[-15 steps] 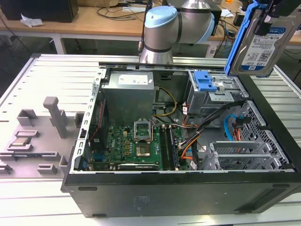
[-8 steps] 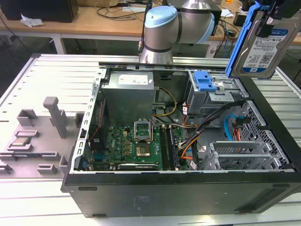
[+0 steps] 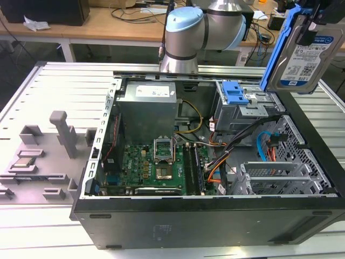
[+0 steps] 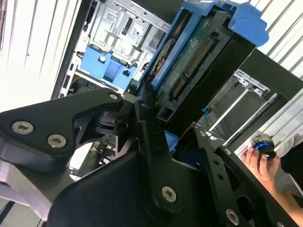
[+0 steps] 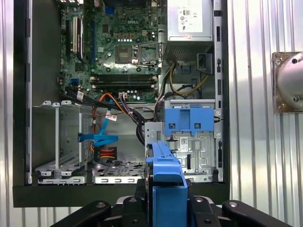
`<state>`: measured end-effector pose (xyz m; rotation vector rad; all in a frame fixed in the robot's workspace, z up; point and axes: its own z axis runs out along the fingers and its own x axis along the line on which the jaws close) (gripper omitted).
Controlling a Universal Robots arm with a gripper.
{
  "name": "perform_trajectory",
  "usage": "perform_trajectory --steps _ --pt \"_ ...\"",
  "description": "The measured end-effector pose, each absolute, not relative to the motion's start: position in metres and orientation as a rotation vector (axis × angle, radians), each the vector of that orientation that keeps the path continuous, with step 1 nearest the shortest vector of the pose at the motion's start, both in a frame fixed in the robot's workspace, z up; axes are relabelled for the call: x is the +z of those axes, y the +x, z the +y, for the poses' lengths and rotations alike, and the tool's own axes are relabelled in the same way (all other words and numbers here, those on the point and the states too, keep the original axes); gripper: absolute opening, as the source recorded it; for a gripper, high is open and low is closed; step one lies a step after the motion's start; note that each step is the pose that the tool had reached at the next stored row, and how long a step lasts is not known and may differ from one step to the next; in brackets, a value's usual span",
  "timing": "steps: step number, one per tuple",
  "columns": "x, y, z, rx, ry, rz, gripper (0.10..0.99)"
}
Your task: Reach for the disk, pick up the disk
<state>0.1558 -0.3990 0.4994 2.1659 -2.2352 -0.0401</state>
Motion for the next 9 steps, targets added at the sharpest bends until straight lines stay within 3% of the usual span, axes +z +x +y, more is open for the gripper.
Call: perform_trajectory --steps 9 --pt "0.4994 0.1558 -0.4078 -0.04 2.166 -2.235 0.369"
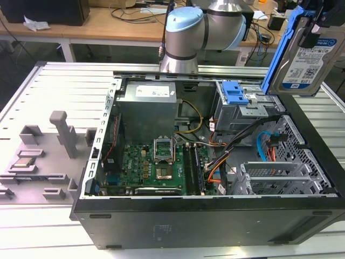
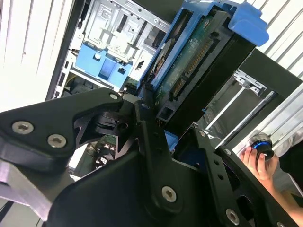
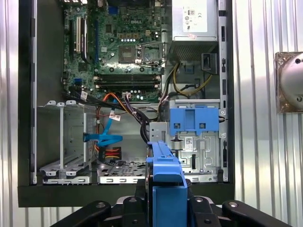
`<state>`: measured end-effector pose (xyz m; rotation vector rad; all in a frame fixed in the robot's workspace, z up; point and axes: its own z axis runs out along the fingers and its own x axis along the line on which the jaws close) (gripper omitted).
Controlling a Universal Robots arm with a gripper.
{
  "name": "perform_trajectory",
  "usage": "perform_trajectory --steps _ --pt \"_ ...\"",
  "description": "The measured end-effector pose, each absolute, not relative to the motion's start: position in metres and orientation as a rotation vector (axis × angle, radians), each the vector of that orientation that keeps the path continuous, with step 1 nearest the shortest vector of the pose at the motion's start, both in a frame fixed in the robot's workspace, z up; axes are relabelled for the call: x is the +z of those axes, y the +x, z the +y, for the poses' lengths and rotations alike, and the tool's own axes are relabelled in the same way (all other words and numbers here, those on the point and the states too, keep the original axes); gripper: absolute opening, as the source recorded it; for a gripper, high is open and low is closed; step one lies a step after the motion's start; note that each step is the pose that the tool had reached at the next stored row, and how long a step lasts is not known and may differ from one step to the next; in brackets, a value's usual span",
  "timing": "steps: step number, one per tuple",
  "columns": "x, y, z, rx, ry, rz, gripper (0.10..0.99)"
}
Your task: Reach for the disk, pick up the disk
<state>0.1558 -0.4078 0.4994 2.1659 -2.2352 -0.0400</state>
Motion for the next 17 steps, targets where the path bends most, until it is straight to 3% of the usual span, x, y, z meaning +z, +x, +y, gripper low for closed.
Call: perform_trajectory --steps 17 --pt "0.499 0.156 -0.431 -0.04 2.166 -2.235 0.369"
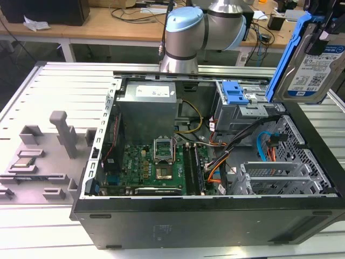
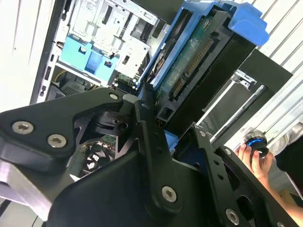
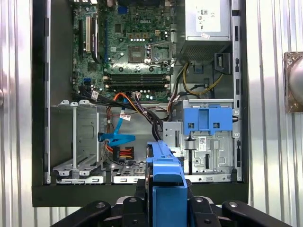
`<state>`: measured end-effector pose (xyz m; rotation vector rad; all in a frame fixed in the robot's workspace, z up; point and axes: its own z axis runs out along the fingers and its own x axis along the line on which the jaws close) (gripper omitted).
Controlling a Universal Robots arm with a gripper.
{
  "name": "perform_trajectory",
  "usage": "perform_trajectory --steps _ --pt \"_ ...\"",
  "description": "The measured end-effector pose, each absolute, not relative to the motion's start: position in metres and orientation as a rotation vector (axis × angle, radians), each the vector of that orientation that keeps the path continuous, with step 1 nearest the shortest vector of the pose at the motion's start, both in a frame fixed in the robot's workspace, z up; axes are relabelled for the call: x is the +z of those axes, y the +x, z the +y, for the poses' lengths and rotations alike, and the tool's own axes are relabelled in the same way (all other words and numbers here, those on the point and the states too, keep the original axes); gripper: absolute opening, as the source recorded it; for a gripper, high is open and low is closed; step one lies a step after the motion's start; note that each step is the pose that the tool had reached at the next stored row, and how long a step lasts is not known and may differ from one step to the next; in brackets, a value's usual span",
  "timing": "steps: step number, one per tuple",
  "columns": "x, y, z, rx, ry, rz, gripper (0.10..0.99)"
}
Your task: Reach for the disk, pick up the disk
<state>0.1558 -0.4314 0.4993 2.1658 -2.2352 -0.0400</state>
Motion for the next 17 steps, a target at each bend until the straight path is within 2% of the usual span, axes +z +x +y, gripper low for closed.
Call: perform_trajectory --steps 17 --pt "0.499 0.156 -0.456 -0.04 2.166 -2.235 0.369"
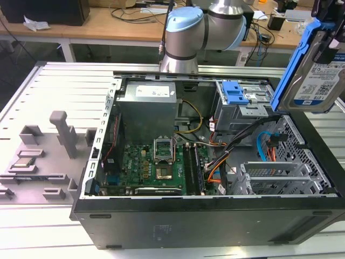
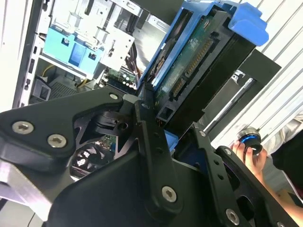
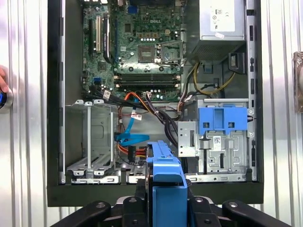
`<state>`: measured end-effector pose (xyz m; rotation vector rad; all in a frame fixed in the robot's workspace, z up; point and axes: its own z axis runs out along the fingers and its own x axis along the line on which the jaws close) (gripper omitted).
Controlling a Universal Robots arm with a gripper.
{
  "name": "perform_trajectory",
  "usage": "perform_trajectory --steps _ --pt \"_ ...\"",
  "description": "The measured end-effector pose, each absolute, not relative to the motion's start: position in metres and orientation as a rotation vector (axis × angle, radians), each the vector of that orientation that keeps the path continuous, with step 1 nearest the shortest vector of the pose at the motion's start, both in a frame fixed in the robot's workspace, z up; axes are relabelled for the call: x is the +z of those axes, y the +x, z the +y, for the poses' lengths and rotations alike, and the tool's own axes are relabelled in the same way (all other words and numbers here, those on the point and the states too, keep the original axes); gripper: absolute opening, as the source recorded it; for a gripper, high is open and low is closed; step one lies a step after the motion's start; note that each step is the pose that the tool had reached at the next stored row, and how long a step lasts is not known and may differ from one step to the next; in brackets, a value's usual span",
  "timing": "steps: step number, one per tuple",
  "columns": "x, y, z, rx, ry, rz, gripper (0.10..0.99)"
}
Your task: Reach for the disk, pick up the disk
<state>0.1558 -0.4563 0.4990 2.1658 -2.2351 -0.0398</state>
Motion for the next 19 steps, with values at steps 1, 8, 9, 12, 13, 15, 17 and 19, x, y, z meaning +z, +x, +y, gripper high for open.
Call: perform_trajectory --steps 1,8,9,12,13,15,17,19 --pt "0.499 0.156 -0.458 -0.04 2.166 -2.235 0.369" --pt "0.499 0.156 -0.469 -0.039 2.166 -2.235 0.369" --pt "0.499 0.156 -0.47 -0.039 2.166 -2.235 0.369" --pt "0.499 0.156 -0.474 -0.039 2.166 -2.235 0.369" --pt "0.499 0.156 -0.475 -0.039 2.166 -2.235 0.369" --pt "0.499 0.156 -0.482 -0.039 2.165 -2.235 0.369" --pt "0.499 0.156 -0.487 -0.039 2.165 -2.235 0.369" --pt "0.498 0.156 -0.492 -0.039 2.165 -2.235 0.369"
